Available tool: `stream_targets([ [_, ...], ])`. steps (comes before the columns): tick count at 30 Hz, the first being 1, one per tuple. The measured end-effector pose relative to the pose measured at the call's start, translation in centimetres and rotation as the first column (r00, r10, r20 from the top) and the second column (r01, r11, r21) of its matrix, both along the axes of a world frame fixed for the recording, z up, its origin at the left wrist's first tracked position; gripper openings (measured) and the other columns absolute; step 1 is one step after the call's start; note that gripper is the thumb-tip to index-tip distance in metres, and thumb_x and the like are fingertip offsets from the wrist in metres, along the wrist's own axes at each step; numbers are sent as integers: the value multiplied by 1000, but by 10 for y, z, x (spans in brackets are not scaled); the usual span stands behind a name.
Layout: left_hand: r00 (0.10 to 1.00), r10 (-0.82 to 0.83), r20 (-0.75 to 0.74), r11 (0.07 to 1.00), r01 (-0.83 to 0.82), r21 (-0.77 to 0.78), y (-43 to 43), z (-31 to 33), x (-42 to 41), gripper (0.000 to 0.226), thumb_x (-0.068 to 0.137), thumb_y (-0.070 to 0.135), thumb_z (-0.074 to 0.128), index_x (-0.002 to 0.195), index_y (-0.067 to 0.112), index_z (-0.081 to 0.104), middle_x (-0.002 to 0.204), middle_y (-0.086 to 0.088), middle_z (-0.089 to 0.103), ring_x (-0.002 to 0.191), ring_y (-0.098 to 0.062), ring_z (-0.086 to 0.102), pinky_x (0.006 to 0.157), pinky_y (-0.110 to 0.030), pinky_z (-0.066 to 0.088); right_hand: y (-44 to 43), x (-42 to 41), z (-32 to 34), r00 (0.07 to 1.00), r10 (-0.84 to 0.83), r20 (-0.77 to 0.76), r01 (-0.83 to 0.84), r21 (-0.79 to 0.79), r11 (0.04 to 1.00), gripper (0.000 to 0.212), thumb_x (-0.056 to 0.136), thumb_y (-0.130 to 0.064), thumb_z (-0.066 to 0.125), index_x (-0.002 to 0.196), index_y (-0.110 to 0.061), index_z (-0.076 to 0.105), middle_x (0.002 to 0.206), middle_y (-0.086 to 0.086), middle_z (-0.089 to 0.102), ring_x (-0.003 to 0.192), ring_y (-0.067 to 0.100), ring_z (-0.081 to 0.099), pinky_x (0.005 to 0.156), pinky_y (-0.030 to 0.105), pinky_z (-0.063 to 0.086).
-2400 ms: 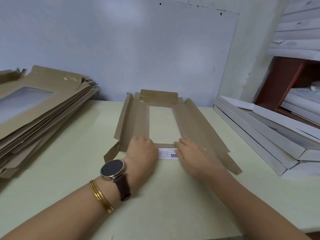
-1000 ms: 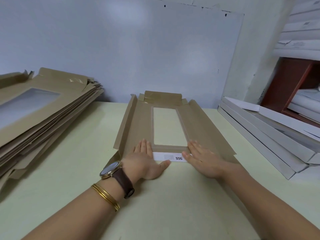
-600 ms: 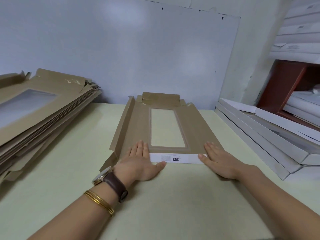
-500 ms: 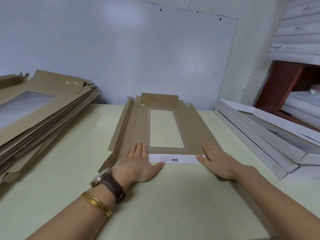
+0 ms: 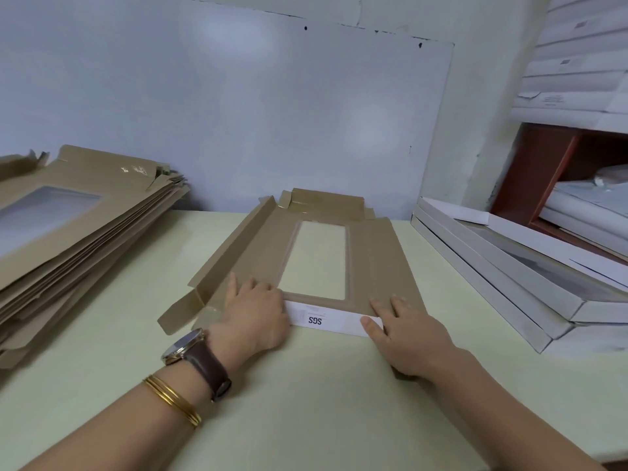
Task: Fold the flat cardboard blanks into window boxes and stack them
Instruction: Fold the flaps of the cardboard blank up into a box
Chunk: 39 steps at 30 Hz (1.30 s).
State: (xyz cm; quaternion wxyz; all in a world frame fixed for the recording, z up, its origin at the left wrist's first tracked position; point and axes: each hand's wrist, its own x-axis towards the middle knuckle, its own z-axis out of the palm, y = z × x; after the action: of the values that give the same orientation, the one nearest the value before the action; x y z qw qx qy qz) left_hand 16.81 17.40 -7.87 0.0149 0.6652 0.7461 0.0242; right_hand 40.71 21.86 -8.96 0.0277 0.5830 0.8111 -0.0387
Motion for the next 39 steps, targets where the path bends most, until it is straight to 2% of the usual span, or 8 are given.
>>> stream_targets([
  [8, 987, -59, 151, 998, 60, -4, 2, 4, 27, 37, 99, 28, 25, 93, 16, 60, 113, -3, 59, 118, -23, 49, 115, -55, 5, -54, -42, 4, 997, 21, 68, -38, 259, 965, 65, 99, -60, 15, 141, -18, 42, 127, 13, 57, 117, 26, 52, 88, 32, 37],
  [13, 991, 18, 136, 996, -5, -90, 4, 3, 34, 34, 97, 38, 19, 85, 22, 47, 111, -9, 57, 118, -28, 46, 109, -61, 4, -83, -66, 13, 995, 101, 18, -100, 397, 912, 56, 94, -51, 34, 86, -9, 71, 78, 14, 67, 71, 27, 62, 66, 33, 41],
  [15, 996, 37, 81, 991, -26, -133, 4, 2, 34, 40, 96, 46, 17, 90, 22, 49, 115, -12, 55, 120, -32, 43, 108, -64, 2, -94, -69, 16, 993, 113, -30, -92, 402, 911, 50, 77, -47, 53, 50, -8, 65, 49, 10, 58, 47, 24, 55, 51, 30, 43],
  [17, 997, 67, 48, 982, -57, -182, 4, 2, 31, 54, 95, 58, 16, 109, 22, 53, 126, -16, 49, 127, -36, 36, 109, -63, 0, -103, -72, 14, 989, 147, -23, -118, 476, 871, 51, 75, -45, 55, 40, -7, 59, 41, 6, 54, 41, 23, 50, 48, 28, 42],
  [21, 995, 99, -28, 975, -103, -196, 1, 0, 24, 76, 87, 76, 15, 135, 22, 40, 142, -22, 35, 136, -38, 25, 112, -61, -1, -108, -77, 15, 968, 249, -27, -208, 465, 860, 51, 80, -48, 40, 51, -16, 66, 48, 0, 59, 50, 21, 55, 54, 29, 45],
  [28, 995, 45, -92, 967, -66, -245, -5, 1, 8, 81, 90, 69, 23, 154, 26, -1, 159, -21, 1, 147, -35, 0, 116, -52, -4, -78, -69, 36, 905, 416, -82, -381, 272, 883, 74, 92, -41, -5, 121, -16, 59, 108, 15, 62, 105, 36, 51, 92, 43, 41],
  [35, 999, -8, -41, 953, -5, -302, 0, 6, -17, 99, 71, 92, 26, 152, 36, 10, 159, -11, 12, 147, -28, 6, 116, -54, -7, 11, -61, 32, 958, 251, -141, -240, 87, 967, 36, 100, -35, 31, 89, -15, 59, 108, 19, 62, 107, 35, 55, 93, 41, 45],
  [39, 999, -30, -26, 941, 20, -339, 4, 11, -33, 101, 68, 93, 31, 151, 41, 9, 159, -2, 15, 148, -25, 5, 113, -57, -12, 53, -44, 26, 973, 215, -87, -214, 23, 977, 37, 101, -33, 33, 124, -13, 55, 127, 14, 53, 123, 32, 45, 104, 42, 37],
])
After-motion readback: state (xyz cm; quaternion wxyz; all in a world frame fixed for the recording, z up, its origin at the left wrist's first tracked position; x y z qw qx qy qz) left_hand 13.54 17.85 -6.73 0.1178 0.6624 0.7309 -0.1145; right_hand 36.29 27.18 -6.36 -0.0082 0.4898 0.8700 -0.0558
